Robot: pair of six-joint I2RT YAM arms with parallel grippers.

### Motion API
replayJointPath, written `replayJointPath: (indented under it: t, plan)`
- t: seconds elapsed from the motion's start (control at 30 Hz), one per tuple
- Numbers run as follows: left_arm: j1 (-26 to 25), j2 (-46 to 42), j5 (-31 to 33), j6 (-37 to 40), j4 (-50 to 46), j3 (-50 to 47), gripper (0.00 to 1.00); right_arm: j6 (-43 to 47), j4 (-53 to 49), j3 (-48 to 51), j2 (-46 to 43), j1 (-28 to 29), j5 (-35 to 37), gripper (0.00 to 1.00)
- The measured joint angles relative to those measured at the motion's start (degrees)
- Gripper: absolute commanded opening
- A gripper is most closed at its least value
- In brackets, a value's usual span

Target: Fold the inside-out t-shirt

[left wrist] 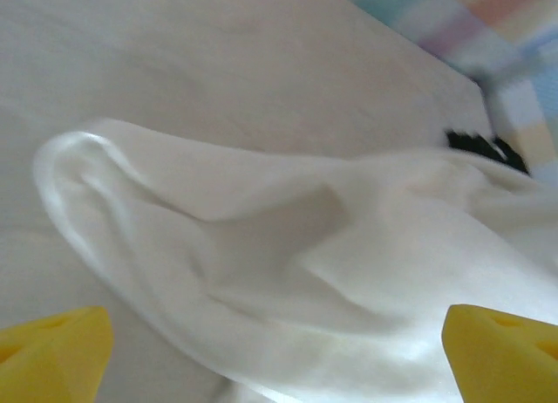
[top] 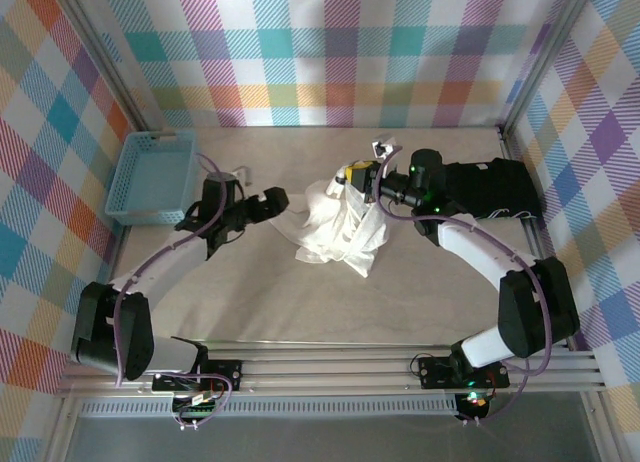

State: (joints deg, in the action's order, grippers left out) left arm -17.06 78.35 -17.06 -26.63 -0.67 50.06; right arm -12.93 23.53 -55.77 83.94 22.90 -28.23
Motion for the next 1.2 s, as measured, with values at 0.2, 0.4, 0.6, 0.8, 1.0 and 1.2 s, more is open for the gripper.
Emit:
replayJointPath:
  t: [0.2,0.4,0.6,0.8,1.0,1.2]
  plan:
    - [-2.82,9.07,-4.85,0.55,0.68,8.20,0.96,0.07,0.22,1.07,0.02,0.00,-1.03,0.00]
    - [-3.67,20.37,-7.58,0.46,-0.02,18.99,0.79,0.15,0.28,1.38,0.02,0.00,-1.66,0.00]
    - [-4.63,29.66,-10.32,-0.28,-1.57,25.81,0.39,0.31,0.28,1.38,0.02,0.00,-1.88,0.00]
    - [-4.52,34.23,-12.11,-2.23,-2.43,29.66,0.00,0.26,-0.76,-3.34,2.32,0.00,-2.56,0.00]
    - [0.83,27.39,-8.48,-4.98,0.39,23.47,0.00,1.64,-1.75,-7.28,-1.81,-0.11,-2.60,0.00]
    - [10.23,15.19,-0.79,-8.52,5.81,10.14,0.00,2.97,4.96,2.84,-12.09,-0.37,-2.75,0.00]
